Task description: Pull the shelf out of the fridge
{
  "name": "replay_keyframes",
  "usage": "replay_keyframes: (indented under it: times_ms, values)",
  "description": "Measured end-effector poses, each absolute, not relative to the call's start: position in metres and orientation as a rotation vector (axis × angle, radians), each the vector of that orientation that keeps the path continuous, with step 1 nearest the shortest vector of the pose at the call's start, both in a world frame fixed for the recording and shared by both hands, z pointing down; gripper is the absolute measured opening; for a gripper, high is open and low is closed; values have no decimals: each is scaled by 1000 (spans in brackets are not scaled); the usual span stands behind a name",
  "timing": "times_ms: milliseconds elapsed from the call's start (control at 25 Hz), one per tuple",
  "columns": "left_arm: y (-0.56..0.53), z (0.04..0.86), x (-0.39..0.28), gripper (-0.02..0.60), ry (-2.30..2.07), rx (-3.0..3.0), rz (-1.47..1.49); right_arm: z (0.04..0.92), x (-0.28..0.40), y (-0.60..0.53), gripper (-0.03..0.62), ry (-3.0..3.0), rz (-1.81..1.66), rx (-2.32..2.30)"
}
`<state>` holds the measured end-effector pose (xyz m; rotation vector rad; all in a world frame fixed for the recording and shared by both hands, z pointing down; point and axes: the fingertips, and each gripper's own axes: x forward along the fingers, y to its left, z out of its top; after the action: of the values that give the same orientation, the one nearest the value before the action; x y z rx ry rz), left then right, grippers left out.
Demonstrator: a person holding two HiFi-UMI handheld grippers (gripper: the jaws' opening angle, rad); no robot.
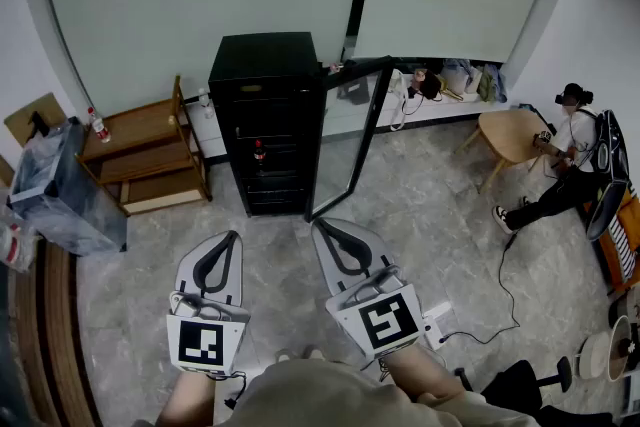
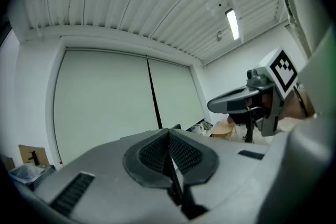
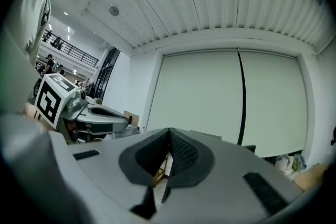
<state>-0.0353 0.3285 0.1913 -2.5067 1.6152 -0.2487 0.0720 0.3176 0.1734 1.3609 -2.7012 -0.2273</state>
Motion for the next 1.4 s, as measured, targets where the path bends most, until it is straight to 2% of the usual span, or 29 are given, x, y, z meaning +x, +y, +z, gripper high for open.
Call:
replay_keyframes:
  times_ms: [1400]
  values:
    - [331, 209, 3, 6, 1680, -2472, -302, 220, 117, 315, -5, -2790, -42, 1296]
